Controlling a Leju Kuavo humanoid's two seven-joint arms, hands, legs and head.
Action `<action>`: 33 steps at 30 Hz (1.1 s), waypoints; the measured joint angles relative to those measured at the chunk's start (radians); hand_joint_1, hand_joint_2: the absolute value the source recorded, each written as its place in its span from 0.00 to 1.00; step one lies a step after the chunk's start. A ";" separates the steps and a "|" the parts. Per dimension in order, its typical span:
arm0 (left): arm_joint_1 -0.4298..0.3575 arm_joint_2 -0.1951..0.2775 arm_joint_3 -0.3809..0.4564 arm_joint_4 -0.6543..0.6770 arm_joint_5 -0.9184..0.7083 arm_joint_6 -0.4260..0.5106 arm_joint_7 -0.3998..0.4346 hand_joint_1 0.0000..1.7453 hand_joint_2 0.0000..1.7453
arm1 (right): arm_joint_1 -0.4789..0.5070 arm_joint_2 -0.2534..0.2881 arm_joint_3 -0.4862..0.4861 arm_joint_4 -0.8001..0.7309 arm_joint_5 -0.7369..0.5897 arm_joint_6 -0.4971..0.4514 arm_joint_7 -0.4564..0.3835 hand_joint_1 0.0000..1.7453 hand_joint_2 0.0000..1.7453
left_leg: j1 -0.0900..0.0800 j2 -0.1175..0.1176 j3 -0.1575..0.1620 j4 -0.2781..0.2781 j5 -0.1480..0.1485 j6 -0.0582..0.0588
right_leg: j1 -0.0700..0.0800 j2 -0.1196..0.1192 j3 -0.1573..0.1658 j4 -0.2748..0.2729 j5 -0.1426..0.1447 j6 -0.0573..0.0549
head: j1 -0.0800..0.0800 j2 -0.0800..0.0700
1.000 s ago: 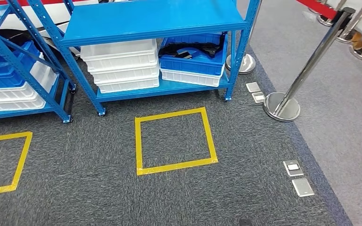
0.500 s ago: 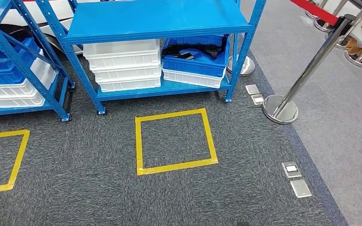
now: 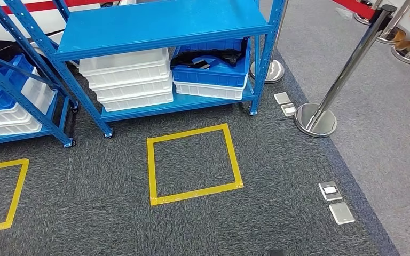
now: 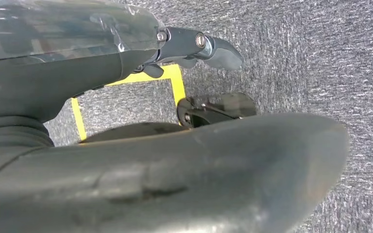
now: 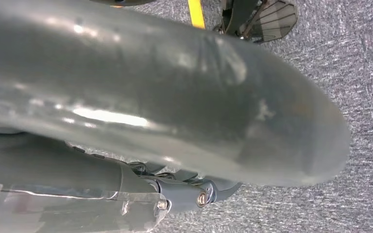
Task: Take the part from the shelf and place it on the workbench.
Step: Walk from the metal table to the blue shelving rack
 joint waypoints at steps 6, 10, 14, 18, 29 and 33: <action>0.000 0.004 0.000 0.000 0.000 0.001 0.000 0.00 0.00 | -0.002 0.005 0.003 0.000 0.000 -0.002 0.000 0.00 0.00 | -0.027 -0.006 0.074 -0.256 0.159 0.056 | 0.008 0.011 0.036 -0.004 -0.029 0.007 | -0.002 0.000; -0.002 0.004 -0.001 -0.001 0.000 0.004 -0.001 0.00 0.00 | -0.005 0.007 0.005 0.000 -0.001 -0.004 0.000 0.00 0.00 | -0.020 -0.004 0.103 -0.305 0.160 0.059 | 0.007 0.008 0.039 0.010 -0.048 0.025 | -0.004 0.000; -0.002 0.004 -0.001 -0.001 0.000 0.005 -0.002 0.00 0.00 | -0.004 0.007 0.005 0.001 -0.002 -0.004 0.000 0.00 0.00 | -0.011 0.000 0.130 -0.323 0.152 0.063 | -0.005 0.005 -0.082 0.224 -0.126 0.046 | 0.004 0.000; 0.000 0.004 -0.002 -0.002 0.000 0.005 -0.002 0.00 0.00 | 0.001 0.006 0.005 0.001 -0.003 -0.004 0.001 0.00 0.00 | 0.003 -0.001 0.158 -0.312 0.121 0.044 | -0.019 0.001 -0.077 0.128 -0.006 0.067 | 0.008 0.000; -0.004 0.005 -0.007 -0.007 0.000 0.005 -0.002 0.00 0.00 | -0.002 0.006 0.011 0.002 -0.007 -0.005 -0.001 0.00 0.00 | 0.005 -0.002 0.052 -0.063 -0.005 -0.006 | -0.011 -0.002 -0.013 0.006 0.003 0.008 | -0.009 0.000; -0.002 0.005 -0.008 -0.007 0.000 0.005 -0.002 0.00 0.00 | -0.001 0.005 0.013 0.003 -0.007 -0.005 -0.001 0.00 0.00 | -0.002 -0.002 0.025 -0.104 0.093 0.014 | -0.004 0.004 0.015 0.006 -0.016 0.008 | -0.010 0.000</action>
